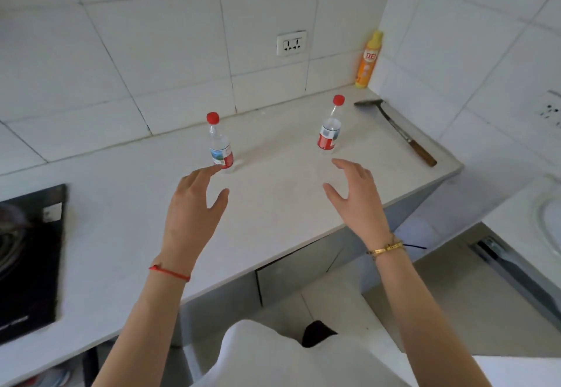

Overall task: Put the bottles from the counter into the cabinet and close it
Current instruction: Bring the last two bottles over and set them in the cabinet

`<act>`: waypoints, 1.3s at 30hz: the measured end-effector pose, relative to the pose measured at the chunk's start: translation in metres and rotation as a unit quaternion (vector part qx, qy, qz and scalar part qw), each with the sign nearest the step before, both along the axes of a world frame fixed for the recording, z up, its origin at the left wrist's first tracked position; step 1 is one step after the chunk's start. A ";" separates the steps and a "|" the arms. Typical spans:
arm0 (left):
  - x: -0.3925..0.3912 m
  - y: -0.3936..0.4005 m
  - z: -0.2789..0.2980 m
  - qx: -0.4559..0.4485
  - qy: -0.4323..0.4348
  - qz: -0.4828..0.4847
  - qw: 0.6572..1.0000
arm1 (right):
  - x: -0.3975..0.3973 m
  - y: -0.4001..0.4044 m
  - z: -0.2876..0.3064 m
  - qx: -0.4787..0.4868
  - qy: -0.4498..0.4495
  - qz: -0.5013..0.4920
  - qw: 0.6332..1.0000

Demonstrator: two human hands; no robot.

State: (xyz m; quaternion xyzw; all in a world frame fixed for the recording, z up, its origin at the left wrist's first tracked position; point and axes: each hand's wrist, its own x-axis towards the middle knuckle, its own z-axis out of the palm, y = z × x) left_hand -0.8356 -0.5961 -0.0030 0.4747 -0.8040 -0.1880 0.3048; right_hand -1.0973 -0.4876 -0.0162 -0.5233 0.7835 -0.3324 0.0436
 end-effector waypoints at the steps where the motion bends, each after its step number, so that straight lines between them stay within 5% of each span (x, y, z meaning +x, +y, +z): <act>1: -0.006 -0.011 0.000 -0.001 -0.001 0.004 1.000 | -0.009 -0.012 -0.001 -0.001 0.003 0.000 1.000; 12: -0.080 -0.116 -0.001 -0.001 -0.010 0.058 0.998 | -0.118 -0.132 -0.012 -0.043 0.032 0.012 0.999; 22: -0.133 -0.216 -0.030 0.046 -0.080 0.160 0.983 | -0.211 -0.238 -0.024 0.017 0.072 -0.015 0.997; 29: -0.143 -0.244 -0.040 0.117 -0.098 0.194 0.969 | -0.226 -0.258 -0.038 0.076 0.064 -0.018 0.995; 39: -0.133 -0.226 -0.037 0.096 -0.076 0.203 0.971 | -0.215 -0.241 -0.039 0.012 -0.012 0.013 1.000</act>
